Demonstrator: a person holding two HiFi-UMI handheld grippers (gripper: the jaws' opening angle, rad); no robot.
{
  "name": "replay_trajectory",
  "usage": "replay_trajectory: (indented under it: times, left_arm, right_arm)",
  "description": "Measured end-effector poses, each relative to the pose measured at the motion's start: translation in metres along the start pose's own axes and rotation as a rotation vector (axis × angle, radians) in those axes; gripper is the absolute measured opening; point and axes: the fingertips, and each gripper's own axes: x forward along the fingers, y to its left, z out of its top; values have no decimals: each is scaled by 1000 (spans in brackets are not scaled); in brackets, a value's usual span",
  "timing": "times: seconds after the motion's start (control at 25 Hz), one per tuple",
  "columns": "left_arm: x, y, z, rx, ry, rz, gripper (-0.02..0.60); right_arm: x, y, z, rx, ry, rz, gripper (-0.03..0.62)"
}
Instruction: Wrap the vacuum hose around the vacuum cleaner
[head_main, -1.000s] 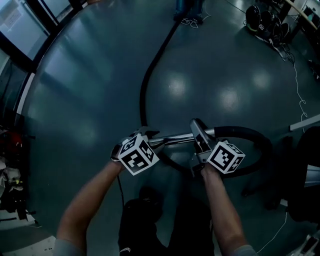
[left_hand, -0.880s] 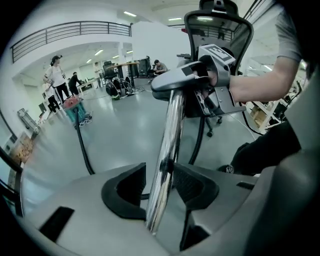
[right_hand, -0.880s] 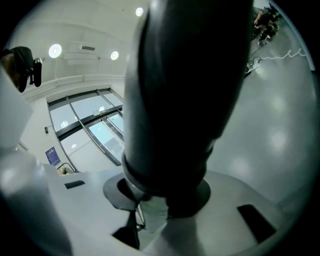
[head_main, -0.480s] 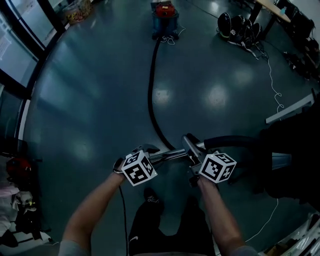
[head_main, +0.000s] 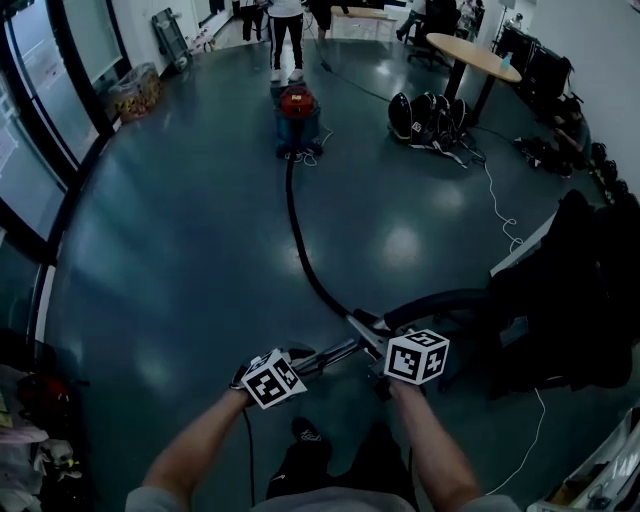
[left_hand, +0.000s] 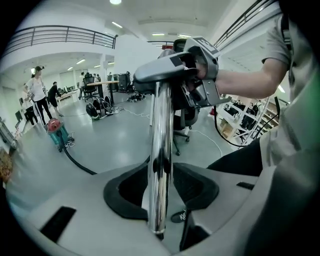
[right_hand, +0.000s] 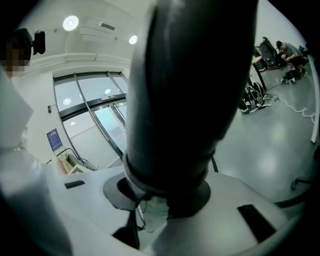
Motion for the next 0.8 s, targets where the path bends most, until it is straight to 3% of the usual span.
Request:
replay_trajectory:
  times: [0.28, 0.56, 0.8]
  left_arm:
    - [-61, 11, 46, 79, -72, 32, 161]
    - [-85, 34, 108, 144, -131, 83, 161]
    - [-94, 73, 164, 211, -113, 146, 161]
  right_arm:
    - [0, 34, 23, -45, 28, 41, 110]
    - [15, 24, 24, -121, 151, 69, 111]
    - [33, 9, 36, -226, 264, 126, 110]
